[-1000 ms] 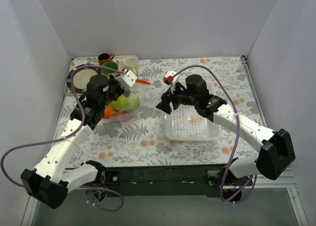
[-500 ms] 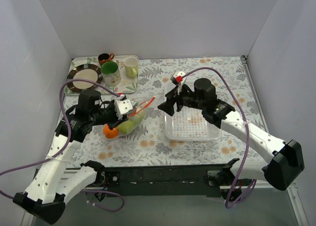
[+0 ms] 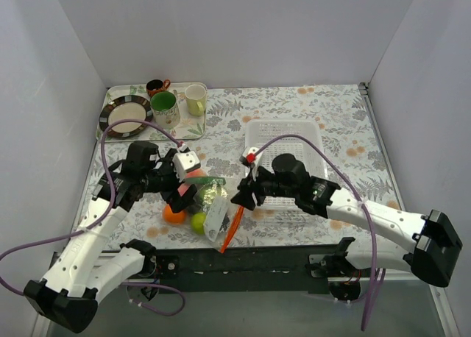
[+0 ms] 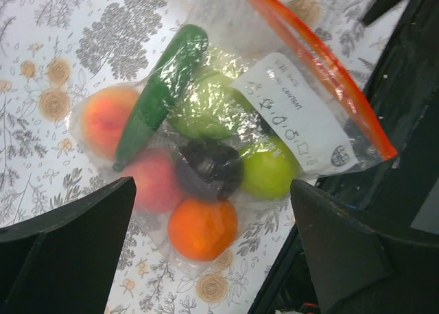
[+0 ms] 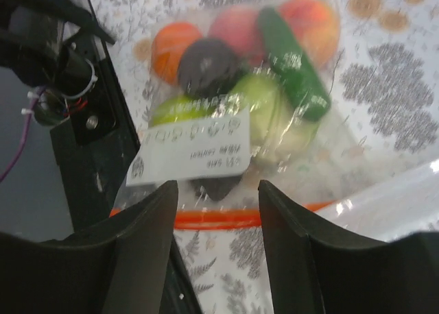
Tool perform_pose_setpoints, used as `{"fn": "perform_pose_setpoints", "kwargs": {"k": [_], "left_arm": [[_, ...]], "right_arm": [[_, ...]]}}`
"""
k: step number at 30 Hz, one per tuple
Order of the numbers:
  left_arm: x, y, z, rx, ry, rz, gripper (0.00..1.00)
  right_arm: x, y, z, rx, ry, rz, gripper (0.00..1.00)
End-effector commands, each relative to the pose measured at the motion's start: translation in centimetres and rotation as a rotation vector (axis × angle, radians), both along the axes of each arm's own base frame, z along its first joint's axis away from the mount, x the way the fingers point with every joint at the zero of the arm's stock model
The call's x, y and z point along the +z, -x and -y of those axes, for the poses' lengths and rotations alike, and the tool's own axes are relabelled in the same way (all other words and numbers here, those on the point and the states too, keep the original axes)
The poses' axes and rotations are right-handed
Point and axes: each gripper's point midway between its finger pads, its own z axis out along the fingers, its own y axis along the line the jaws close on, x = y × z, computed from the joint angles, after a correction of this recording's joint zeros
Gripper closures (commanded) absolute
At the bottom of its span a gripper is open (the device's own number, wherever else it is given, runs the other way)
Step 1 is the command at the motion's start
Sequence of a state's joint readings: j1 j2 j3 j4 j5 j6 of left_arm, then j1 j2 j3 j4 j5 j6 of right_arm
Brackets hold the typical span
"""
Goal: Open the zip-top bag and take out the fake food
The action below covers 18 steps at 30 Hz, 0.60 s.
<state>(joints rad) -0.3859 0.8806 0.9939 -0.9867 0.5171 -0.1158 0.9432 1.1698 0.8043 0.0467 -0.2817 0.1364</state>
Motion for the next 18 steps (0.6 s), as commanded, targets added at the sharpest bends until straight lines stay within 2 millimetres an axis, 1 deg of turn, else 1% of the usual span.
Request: {"fn": "perform_pose_setpoints", "kwargs": {"k": [1, 2, 3, 4, 5, 6, 7, 8, 9, 11, 12, 13, 14, 18], "left_arm": [[-2.2, -1.9, -1.5, 0.134, -0.067, 0.001, 0.05], [-2.8, -2.2, -1.7, 0.161, -0.077, -0.006, 0.08], [-3.6, -2.4, -2.2, 0.183, -0.104, -0.012, 0.09], [-4.2, -2.9, -2.4, 0.202, -0.114, -0.006, 0.11], [-5.7, -2.7, -2.8, 0.218, -0.138, -0.032, 0.14], [-6.5, -2.9, -3.3, 0.241, -0.167, -0.036, 0.16], [-7.1, -3.4, -3.4, 0.256, -0.174, -0.028, 0.22], [-8.5, -3.2, -3.8, 0.266, -0.197, -0.05, 0.28], [-9.3, -3.0, -4.0, 0.268, -0.213, -0.064, 0.41], [-10.4, -3.2, -4.2, 0.285, -0.233, -0.085, 0.56], [-11.0, -3.1, -4.3, 0.297, -0.236, -0.101, 0.68], [-11.1, -3.3, -4.3, 0.305, -0.235, -0.102, 0.72], [-11.2, -3.3, -4.3, 0.307, -0.234, -0.101, 0.73], [-10.9, -3.8, -4.1, 0.321, -0.213, -0.092, 0.73]], "right_arm": [[-0.5, 1.8, 1.9, -0.082, 0.007, -0.01, 0.43], [-0.6, 2.6, 2.6, -0.086, -0.004, -0.019, 0.44], [-0.8, 3.2, 2.8, -0.087, -0.008, -0.02, 0.45], [-1.4, 3.7, 3.4, -0.089, 0.007, -0.033, 0.45], [-1.7, 4.2, 3.9, -0.089, 0.006, -0.038, 0.46], [-2.1, 4.6, 4.1, -0.09, 0.011, -0.05, 0.46], [-2.2, 4.9, 4.3, -0.088, 0.01, -0.053, 0.46], [-2.4, 5.1, 4.4, -0.085, 0.01, -0.054, 0.46], [-3.2, 5.4, 4.5, -0.084, 0.023, -0.062, 0.46], [-3.8, 5.6, 4.3, -0.083, 0.027, -0.062, 0.46], [-4.5, 5.7, 4.3, -0.085, 0.045, -0.066, 0.46], [-4.3, 5.6, 3.9, -0.085, 0.033, -0.056, 0.45], [-4.8, 5.6, 3.7, -0.085, 0.049, -0.057, 0.45], [-5.6, 5.5, 2.8, -0.084, 0.072, -0.038, 0.44]]}}
